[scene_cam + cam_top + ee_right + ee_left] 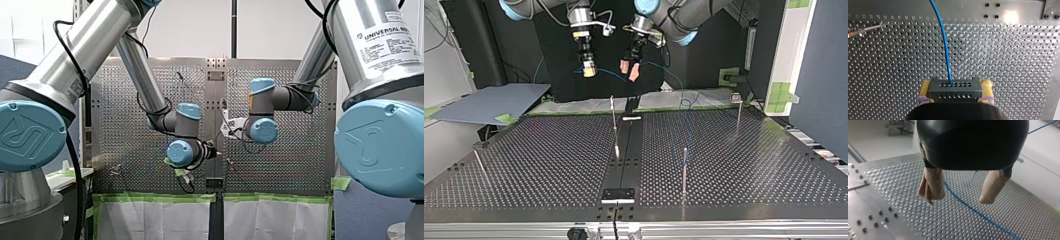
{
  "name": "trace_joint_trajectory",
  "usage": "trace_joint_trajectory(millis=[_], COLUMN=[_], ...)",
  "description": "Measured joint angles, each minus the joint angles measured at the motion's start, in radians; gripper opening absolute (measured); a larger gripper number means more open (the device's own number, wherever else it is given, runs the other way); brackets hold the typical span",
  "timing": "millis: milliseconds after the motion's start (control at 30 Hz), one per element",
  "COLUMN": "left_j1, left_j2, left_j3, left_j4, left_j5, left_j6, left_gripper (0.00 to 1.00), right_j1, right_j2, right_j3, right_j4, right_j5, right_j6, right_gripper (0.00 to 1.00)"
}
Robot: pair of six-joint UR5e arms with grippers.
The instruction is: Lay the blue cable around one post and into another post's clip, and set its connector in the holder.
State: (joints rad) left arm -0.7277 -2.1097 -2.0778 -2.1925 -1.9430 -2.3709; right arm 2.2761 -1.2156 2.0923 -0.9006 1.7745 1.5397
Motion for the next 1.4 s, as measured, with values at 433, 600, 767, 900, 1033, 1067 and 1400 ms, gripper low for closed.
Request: trace_joint_trajectory(millis=[433, 600, 767, 900, 1033, 1067, 1400], left_j1=[0.003, 0.0, 0.0, 0.004, 0.006, 0.006, 0.009], left_j2=[0.0, 0.0, 0.0, 0.0, 0.0, 0.0, 0.0], left_j3=[0.0, 0.0, 0.0, 0.0, 0.0, 0.0, 0.0], left_j4=[0.014, 0.018, 0.02, 0.025, 0.044, 0.05, 0.098], left_j5=[-0.03, -0.008, -0.016, -0.047, -0.077, -0.084, -0.17], left_j6=[-0.116, -0.159, -0.206, -0.245, -0.274, -0.277, -0.251], left_gripper=[1.0, 1.0, 1.0, 1.0, 0.96, 0.87, 0.16], right_j1=[0.03, 0.041, 0.054, 0.062, 0.066, 0.066, 0.072], right_j2=[-0.001, -0.002, -0.003, -0.005, -0.006, -0.006, -0.043], right_j3=[0.028, 0.028, 0.029, 0.029, 0.029, 0.029, 0.037], right_j4=[-0.027, -0.036, -0.039, -0.036, -0.034, -0.034, -0.027], right_j5=[-0.003, -0.004, -0.004, 0.0, 0.004, 0.004, 0.003], right_j6=[0.003, 0.007, 0.008, 0.014, 0.018, 0.018, 0.056], right_gripper=[0.2, 0.2, 0.2, 0.2, 0.2, 0.2, 0.2])
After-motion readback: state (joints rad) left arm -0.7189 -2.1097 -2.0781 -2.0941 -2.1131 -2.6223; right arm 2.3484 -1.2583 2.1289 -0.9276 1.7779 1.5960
